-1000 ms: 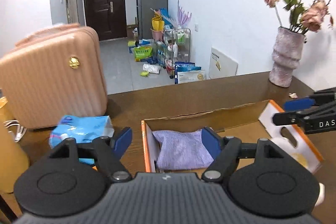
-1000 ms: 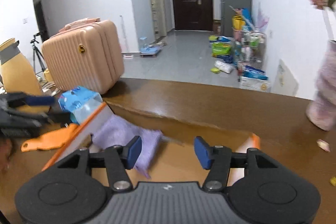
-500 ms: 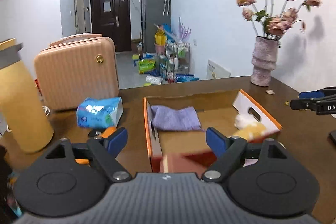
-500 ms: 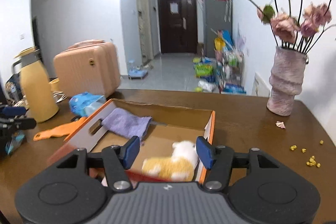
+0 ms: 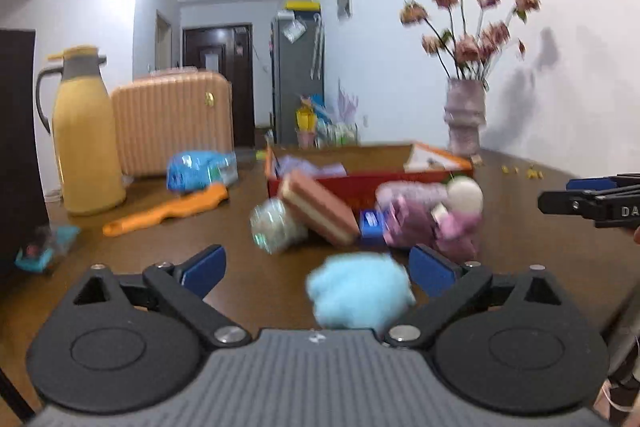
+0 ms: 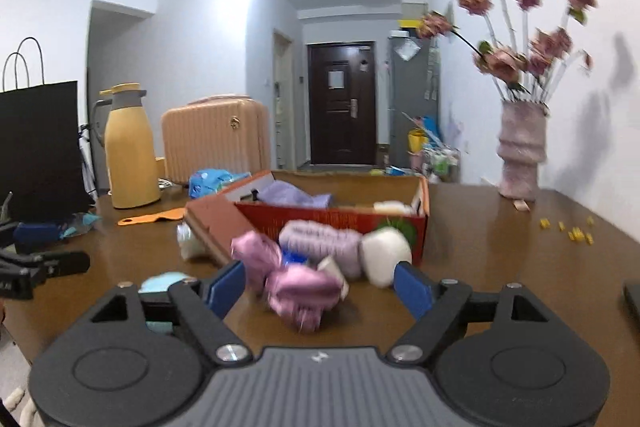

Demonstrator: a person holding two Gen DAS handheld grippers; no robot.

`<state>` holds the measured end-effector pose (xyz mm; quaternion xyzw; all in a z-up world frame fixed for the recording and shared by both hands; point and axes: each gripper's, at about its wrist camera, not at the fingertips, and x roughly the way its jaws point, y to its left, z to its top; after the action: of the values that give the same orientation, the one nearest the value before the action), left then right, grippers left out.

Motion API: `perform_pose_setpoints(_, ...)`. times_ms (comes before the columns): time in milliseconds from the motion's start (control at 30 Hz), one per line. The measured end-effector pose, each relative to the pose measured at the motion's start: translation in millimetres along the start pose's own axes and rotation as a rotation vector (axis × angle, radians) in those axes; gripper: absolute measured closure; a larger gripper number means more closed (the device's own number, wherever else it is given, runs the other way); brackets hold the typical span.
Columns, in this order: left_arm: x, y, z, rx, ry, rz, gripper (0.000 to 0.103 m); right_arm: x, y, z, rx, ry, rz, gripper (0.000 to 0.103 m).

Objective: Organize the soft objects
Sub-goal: 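Move both grippers to the light blue plush and close on it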

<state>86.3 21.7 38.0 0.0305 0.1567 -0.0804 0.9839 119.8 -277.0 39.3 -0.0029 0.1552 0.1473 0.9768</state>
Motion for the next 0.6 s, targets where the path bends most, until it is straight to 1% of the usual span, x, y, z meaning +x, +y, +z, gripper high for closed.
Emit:
perform_pose_setpoints(100,-3.5,-1.1,-5.2,0.008,0.026,-0.019,0.003,-7.9,7.5,-16.5,0.021,0.022,0.01,0.022)
perform_pose_setpoints(167,-0.8,0.0,-5.6,0.01,0.034,-0.001,0.002,-8.2,10.8,-23.5,0.008,0.048,0.022,0.022)
perform_pose_setpoints(267,8.9,0.6,-6.5,-0.011,0.052,0.003,0.002,-6.7,15.1,-28.1,-0.002,0.059,0.005,0.022)
perform_pose_setpoints(400,28.4,0.7,-9.4,-0.041,0.079,-0.038,0.002,3.2,16.4,-29.2,0.025,0.066,0.047,0.022)
perform_pose_setpoints(500,51.9,7.1,-8.4,-0.102,0.136,-0.038,0.003,16.7,18.3,-28.1,0.041,0.071,0.073,0.022)
perform_pose_setpoints(567,64.7,13.6,-9.1,-0.156,0.168,-0.06,0.003,30.4,18.7,-24.5,0.077,0.073,0.115,0.024)
perform_pose_setpoints(600,70.4,16.6,-9.6,-0.176,0.182,-0.074,0.006,36.3,19.6,-24.4,0.094,0.076,0.136,0.027)
